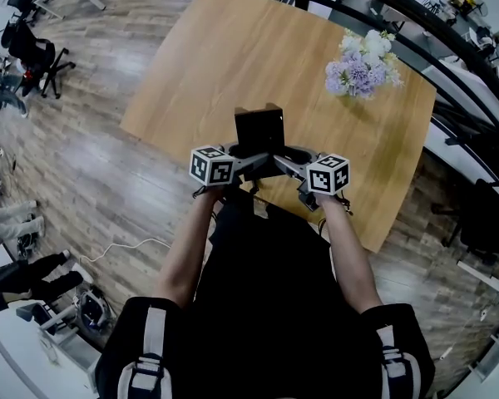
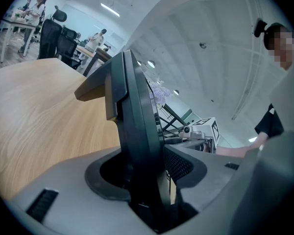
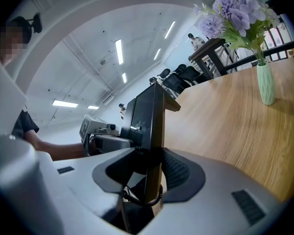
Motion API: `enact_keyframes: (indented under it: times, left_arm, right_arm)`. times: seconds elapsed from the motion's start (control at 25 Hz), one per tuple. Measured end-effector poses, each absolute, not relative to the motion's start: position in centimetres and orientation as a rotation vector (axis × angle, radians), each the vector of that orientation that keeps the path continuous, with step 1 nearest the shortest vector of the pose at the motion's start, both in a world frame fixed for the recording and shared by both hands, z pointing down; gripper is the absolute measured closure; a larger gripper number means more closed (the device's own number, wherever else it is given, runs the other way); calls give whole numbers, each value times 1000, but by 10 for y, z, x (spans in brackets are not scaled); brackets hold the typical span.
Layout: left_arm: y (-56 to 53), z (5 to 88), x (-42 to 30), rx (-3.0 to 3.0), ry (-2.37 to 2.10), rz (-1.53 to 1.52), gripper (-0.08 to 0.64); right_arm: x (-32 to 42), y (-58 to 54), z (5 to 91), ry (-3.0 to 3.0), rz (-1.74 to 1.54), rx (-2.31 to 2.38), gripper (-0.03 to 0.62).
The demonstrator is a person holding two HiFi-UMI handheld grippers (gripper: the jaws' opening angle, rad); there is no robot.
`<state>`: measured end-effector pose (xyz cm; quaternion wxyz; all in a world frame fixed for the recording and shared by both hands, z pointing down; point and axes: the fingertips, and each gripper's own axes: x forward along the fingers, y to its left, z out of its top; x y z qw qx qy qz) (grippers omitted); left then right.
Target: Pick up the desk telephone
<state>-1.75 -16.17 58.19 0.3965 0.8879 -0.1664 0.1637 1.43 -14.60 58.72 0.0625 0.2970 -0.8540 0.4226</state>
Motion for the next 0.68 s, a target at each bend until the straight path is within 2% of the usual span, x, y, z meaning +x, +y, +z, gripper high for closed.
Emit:
enact_keyframes:
  times: [0.68]
  left_arm:
    - [-162, 581, -19, 2250, -426, 418, 322]
  right_arm:
    - [12, -147, 586, -2590, 1270, 887, 414]
